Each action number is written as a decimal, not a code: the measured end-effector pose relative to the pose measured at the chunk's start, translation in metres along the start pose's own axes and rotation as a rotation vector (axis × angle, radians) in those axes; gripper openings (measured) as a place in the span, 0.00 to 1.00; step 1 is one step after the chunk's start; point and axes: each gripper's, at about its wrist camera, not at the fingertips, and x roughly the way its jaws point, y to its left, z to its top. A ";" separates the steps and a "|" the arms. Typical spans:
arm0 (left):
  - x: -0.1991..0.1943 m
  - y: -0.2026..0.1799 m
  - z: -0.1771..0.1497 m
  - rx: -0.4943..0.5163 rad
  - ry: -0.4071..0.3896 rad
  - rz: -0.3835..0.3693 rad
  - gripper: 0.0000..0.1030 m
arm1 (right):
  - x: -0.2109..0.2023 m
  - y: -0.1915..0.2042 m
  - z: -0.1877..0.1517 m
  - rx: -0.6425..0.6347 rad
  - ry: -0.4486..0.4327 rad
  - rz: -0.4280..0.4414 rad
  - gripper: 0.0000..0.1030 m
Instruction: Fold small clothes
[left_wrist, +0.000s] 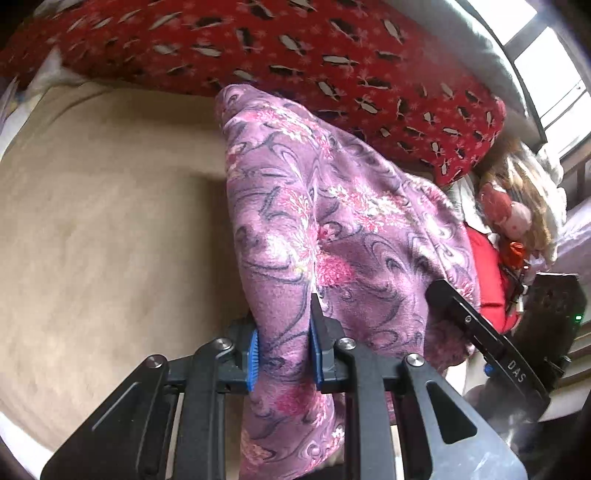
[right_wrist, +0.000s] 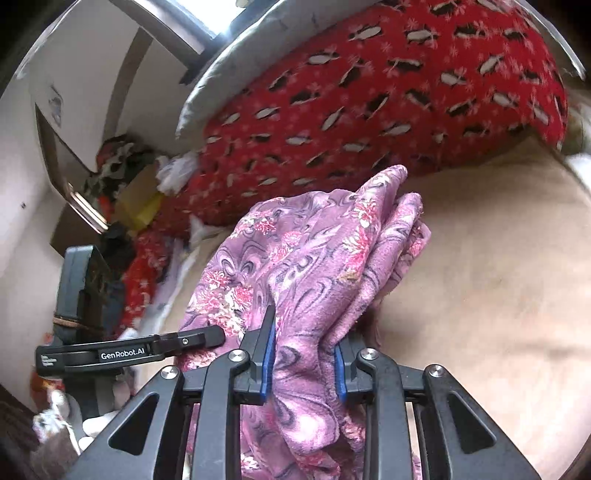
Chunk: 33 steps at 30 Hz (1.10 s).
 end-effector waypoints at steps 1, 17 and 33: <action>-0.007 0.007 -0.007 -0.006 0.000 0.005 0.18 | -0.002 0.007 -0.009 0.015 0.006 0.030 0.25; 0.018 0.116 -0.084 -0.224 0.090 -0.015 0.54 | 0.049 -0.022 -0.097 0.192 0.191 -0.101 0.47; 0.072 0.081 -0.034 -0.064 -0.002 0.255 0.87 | 0.108 -0.015 -0.054 -0.121 0.148 -0.392 0.89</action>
